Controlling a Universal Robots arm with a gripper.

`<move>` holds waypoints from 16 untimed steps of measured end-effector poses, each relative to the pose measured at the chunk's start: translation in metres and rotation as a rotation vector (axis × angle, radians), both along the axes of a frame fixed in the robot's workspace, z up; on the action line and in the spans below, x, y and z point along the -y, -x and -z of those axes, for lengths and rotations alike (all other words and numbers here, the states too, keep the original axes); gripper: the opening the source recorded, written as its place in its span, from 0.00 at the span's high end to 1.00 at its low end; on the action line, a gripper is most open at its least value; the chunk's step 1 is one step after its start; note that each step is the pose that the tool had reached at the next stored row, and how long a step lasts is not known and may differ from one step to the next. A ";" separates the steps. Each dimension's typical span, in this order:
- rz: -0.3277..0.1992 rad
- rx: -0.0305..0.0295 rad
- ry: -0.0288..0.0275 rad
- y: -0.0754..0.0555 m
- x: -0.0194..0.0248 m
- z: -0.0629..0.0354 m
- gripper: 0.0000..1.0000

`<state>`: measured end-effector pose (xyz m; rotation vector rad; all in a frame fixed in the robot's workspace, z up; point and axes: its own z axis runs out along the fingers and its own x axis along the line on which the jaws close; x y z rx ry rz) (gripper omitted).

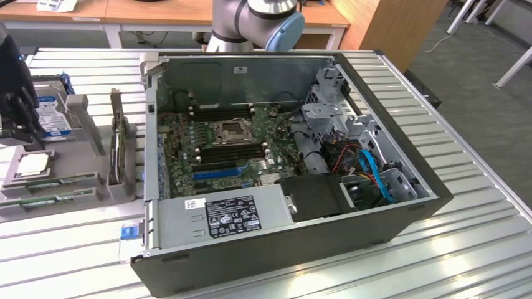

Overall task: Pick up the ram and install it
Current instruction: 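Pick up the ram and move it above insertion slot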

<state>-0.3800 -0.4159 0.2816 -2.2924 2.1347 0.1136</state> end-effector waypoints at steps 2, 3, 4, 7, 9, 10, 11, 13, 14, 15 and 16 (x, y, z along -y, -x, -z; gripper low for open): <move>0.000 0.0001 -0.0002 0.000 0.0000 0.0028 0.69; 0.000 0.0001 -0.0003 0.000 0.0000 0.0043 0.69; 0.000 0.0000 -0.0002 0.000 0.0000 0.0056 0.69; 0.000 0.0000 -0.0004 0.000 0.0000 0.0094 0.69; 0.000 0.0000 -0.0004 0.000 0.0000 0.0119 0.69; 0.000 0.0001 -0.0005 0.000 0.0000 0.0131 0.69; 0.000 0.0000 -0.0004 0.000 0.0000 0.0142 0.69; 0.000 0.0000 -0.0004 0.000 0.0000 0.0164 0.69; 0.000 0.0000 -0.0004 0.000 0.0000 0.0175 0.69; 0.000 0.0000 -0.0004 0.000 0.0000 0.0185 0.69; 0.000 0.0000 -0.0004 0.000 0.0000 0.0196 0.69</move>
